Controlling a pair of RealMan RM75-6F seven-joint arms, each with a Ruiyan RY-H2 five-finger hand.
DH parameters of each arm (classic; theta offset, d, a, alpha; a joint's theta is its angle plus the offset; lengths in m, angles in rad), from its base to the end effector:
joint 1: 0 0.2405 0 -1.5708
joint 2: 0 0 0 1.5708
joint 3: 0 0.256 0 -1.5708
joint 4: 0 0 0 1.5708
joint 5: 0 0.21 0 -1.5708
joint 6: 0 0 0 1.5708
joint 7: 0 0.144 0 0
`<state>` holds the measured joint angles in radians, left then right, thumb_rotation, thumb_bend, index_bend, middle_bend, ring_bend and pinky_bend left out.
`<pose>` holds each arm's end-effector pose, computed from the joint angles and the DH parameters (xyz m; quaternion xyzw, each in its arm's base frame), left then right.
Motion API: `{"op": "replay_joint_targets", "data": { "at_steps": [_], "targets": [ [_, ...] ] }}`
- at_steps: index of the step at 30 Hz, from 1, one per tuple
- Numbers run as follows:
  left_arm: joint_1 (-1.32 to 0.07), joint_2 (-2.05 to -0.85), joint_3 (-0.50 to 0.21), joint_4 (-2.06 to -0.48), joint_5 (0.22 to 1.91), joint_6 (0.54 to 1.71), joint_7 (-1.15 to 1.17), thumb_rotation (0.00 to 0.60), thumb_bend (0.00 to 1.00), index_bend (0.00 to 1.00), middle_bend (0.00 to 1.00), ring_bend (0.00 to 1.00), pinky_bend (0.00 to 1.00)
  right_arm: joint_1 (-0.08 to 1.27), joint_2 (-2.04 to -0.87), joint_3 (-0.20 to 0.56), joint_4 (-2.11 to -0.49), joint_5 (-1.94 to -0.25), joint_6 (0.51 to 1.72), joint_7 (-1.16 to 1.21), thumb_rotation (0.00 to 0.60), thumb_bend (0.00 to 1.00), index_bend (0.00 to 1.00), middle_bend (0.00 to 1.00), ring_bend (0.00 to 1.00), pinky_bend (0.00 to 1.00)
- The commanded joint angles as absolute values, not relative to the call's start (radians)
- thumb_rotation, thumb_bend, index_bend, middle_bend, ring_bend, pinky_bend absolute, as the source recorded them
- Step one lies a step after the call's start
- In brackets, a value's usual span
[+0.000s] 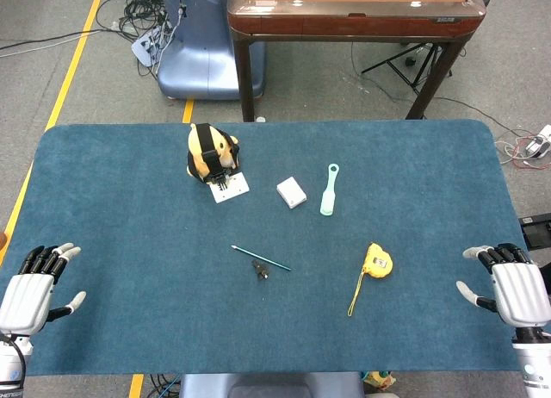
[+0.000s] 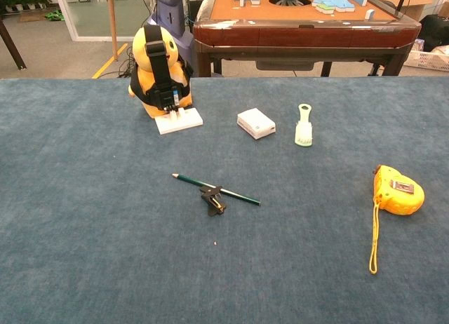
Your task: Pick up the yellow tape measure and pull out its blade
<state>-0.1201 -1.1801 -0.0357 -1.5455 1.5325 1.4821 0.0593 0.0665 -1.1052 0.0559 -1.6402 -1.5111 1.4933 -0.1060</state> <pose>-0.3093 0.1896 0.1413 -0.6247 -0.3552 -0.3811 0.5817 -0.3072 -0.1763 0.1622 0.6087 -0.3590 0.3636 0.6070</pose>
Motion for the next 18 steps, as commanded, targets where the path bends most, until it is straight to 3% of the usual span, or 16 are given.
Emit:
{"op": "replay_joint_targets", "data": {
  "at_steps": [1,7,18],
  "targets": [
    [-0.120,-1.182,-0.034,-1.545,1.533,1.481,0.059,0.600,0.20,0.20,0.17,0.13,0.07,0.068,-1.104,0.056,-1.642,-1.510,1.490,-0.106,0.600,0.26,0.41,0.43,0.38,0.24],
    [-0.119,-1.182,-0.033,-1.550,1.534,1.484,0.064,0.600,0.20,0.20,0.17,0.13,0.07,0.082,-1.098,0.055,-1.663,-1.496,1.454,-0.128,0.600,0.26,0.41,0.43,0.38,0.24],
    [-0.111,-1.179,-0.025,-1.566,1.529,1.483,0.075,0.600,0.20,0.20,0.17,0.13,0.07,0.200,-1.075,0.071,-1.783,-1.395,1.233,-0.274,0.600,0.17,0.41,0.42,0.37,0.24]
  ]
}}
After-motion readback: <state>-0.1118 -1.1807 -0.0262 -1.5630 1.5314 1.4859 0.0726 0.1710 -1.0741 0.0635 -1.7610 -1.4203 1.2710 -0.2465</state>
